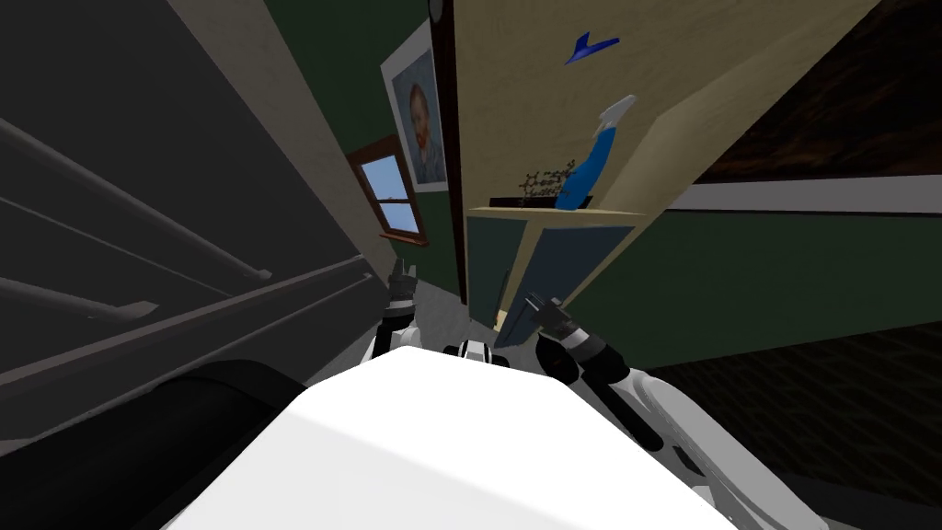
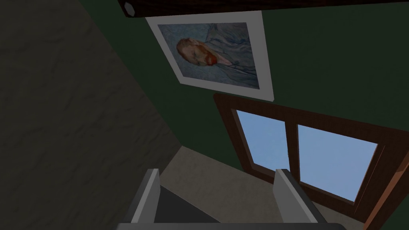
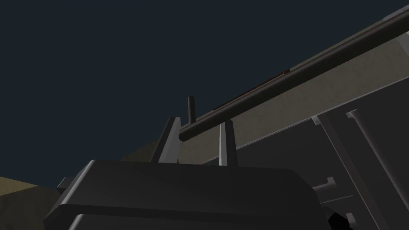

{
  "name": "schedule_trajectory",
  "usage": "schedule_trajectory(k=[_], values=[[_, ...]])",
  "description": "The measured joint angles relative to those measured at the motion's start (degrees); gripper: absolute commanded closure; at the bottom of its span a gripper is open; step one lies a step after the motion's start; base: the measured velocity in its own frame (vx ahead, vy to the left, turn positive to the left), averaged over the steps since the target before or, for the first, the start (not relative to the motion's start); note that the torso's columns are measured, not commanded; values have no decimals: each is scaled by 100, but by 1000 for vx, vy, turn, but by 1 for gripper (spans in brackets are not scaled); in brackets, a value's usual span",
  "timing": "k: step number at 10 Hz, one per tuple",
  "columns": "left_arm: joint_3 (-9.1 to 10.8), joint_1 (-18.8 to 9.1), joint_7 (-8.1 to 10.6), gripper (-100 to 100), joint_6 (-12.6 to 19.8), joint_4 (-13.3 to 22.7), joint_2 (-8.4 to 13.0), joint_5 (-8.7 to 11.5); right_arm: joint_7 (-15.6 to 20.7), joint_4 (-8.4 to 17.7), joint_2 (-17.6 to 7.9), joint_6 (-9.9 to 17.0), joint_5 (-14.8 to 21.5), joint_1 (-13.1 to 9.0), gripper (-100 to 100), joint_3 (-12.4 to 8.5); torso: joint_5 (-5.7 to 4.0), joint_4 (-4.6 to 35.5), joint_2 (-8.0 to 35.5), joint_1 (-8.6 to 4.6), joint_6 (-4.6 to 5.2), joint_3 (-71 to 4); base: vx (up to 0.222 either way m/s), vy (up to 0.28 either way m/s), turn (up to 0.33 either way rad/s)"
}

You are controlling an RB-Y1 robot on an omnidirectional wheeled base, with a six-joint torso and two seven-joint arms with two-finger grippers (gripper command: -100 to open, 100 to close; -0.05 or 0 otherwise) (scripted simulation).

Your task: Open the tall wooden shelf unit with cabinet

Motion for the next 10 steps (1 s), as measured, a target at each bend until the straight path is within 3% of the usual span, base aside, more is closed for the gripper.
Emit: schedule_trajectory(k=[4, 6, 10], values=[[0, 0, 0, 0, 0, 0, 0, 0, 125, -217, -11, -370, 24, 40, 100, 295, -3, -1, 5, -6, -4, 4, -59, -166, 81], [-1, 0, 0, 0, 0, 0, 0, 0, 183, -256, -5, -497, 4, 66, 100, 343, 7, -4, -1, 27, -17, -1, -60, -162, 173], [-1, 1, 0, 0, 0, 0, -1, 0, 263, -454, -115, -826, 47, -23, 100, 682, -10, 6, 84, -4, 20, 65, -37, -198, 117]])
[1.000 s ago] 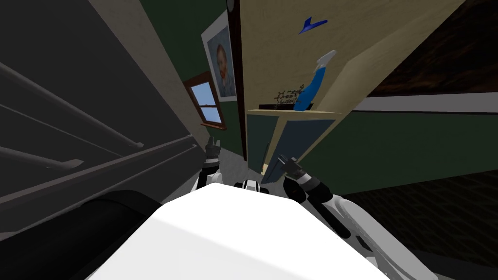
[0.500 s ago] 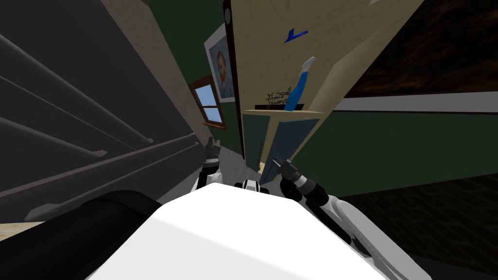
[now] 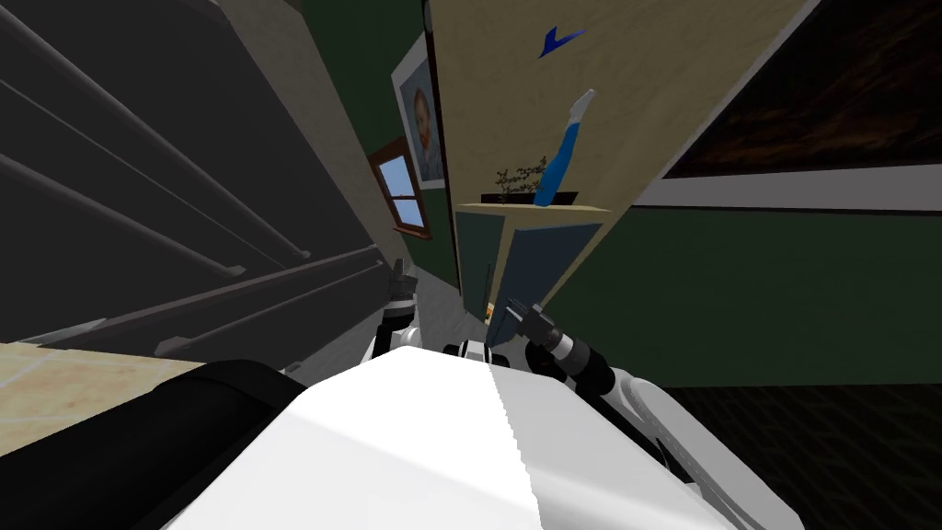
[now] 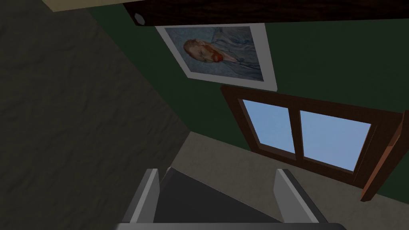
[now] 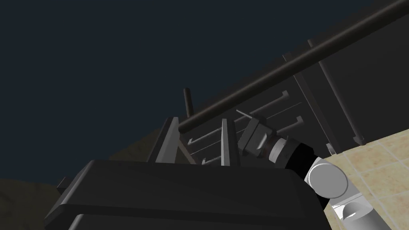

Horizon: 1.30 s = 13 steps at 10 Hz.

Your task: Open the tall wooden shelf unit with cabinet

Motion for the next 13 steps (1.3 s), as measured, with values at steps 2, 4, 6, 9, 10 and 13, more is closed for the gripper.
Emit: schedule_trajectory(k=[2, 4, 6, 9, 10, 13], values=[[1, -1, 0, 0, 0, 1, 1, 0, 83, -114, -62, -247, 29, 105, 100, 170, 1, 2, -57, -19, -28, -48, -30, -234, 65], [1, 0, 0, 0, 0, 0, 1, 0, 186, -146, -61, -481, 10, 149, 100, 310, 18, -8, -99, 26, -31, -79, -39, -151, 63], [-1, 2, 0, 0, 0, 0, -2, 0, 163, -141, -63, -406, 23, 145, -100, 268, 34, -12, -116, 85, -29, -88, 25, 93, -145], [-3, 1, 0, 0, 0, -1, -4, 0, 163, -9, 22, -137, -1, 164, -100, 89, 21, -4, -90, 37, -32, -71, 19, 219, -135], [-3, 1, 0, 0, -1, -1, -3, 0, 126, -11, 26, 13, 19, 183, -100, 29, 11, -4, -88, 1, -30, -71, 21, 202, -211], [-2, 1, 0, 0, 0, 0, -2, 0, 153, 147, 134, 278, -43, 229, -100, -219, 8, -5, -91, -8, -32, -73, 13, 146, -107]])
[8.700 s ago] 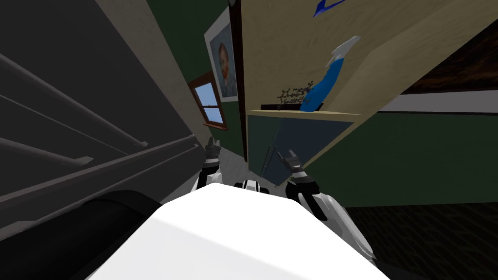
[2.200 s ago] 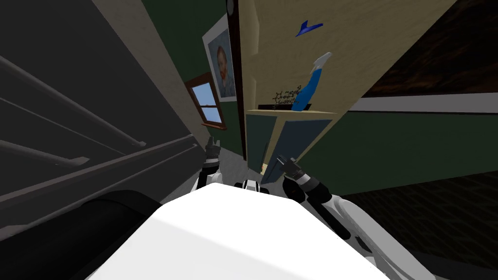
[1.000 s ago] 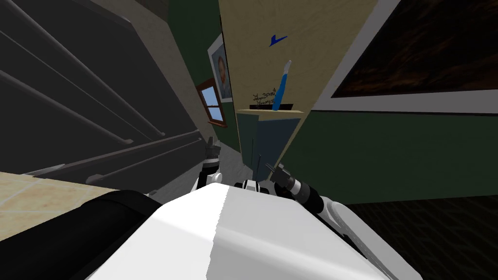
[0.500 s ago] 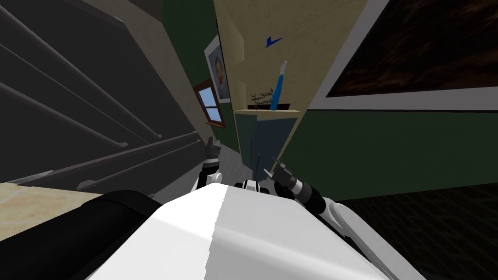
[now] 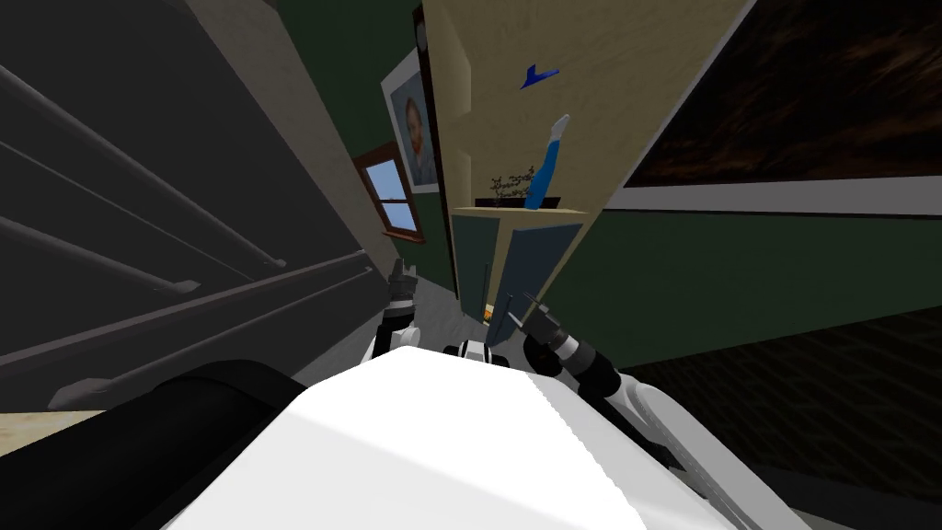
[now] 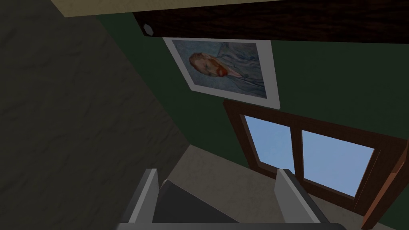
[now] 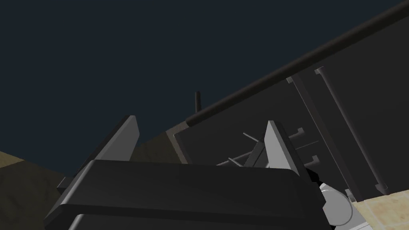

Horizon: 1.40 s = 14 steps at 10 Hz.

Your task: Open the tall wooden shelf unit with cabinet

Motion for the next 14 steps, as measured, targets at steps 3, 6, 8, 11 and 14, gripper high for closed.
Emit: schedule_trajectory(k=[3, 6, 8, 11, 14], values=[[0, 0, 0, 0, 0, 0, 0, 0, -6, 147, 92, 259, -45, 21, -100, -220, 10, 0, -1, 37, 1, 0, 8, 151, -115], [0, 0, 0, 0, 0, 0, 0, 0, -51, 283, 143, 570, -23, -32, -100, -327, 5, -2, -6, 24, -2, -2, -6, 163, -137], [0, 0, 0, 0, 0, 0, -1, 0, -70, 308, 201, 831, -21, 48, -100, -477, 8, -4, -12, 29, 0, -7, 12, 217, -184], [-1, 0, 0, 0, 0, 0, -1, 0, -118, 505, 289, 1154, -99, 57, -100, -803, 3, 0, 2, 15, 2, 1, -17, 208, -138], [0, 0, 0, 0, 0, 0, 0, 0, -106, 662, 401, 1456, -102, 51, -100, -971, 1, 1, 5, 11, 3, 3, -29, 148, -124]])
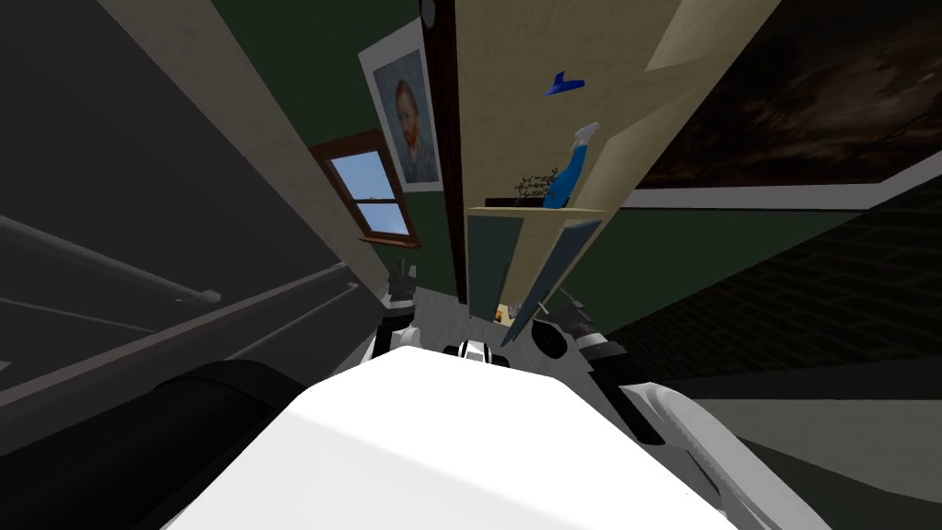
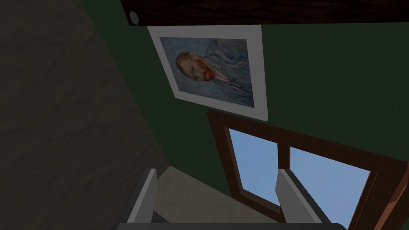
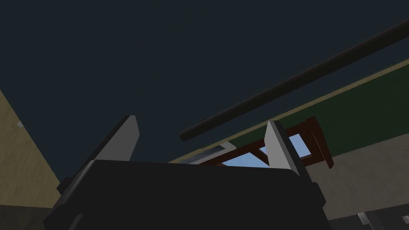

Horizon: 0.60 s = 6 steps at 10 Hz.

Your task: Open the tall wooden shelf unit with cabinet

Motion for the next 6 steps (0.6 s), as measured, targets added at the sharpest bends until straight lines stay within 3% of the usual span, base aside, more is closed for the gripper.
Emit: schedule_trajectory(k=[1, 3, 5, 6], values=[[0, 0, 0, 0, 0, 0, 0, 0, 6, 44, 52, 32, -27, 33, -100, -113, 4, -2, -9, 9, -3, -5, -3, 120, -58], [0, 0, 0, 0, 0, 0, 0, 0, -14, 81, 58, 247, -3, 19, -100, -130, 2, -4, -12, 2, -1, -8, -3, 77, -54], [1, 1, 0, 0, 0, 0, 1, 0, -50, 12, -8, 291, -22, 85, -100, -175, -1, -8, -31, -7, -2, -18, 79, 23, -9], [1, 1, 0, 0, 0, 0, 2, 0, -62, 1, -17, 300, -25, 92, 100, -182, 0, -6, -14, -1, -2, -11, 9, 2, 2]])
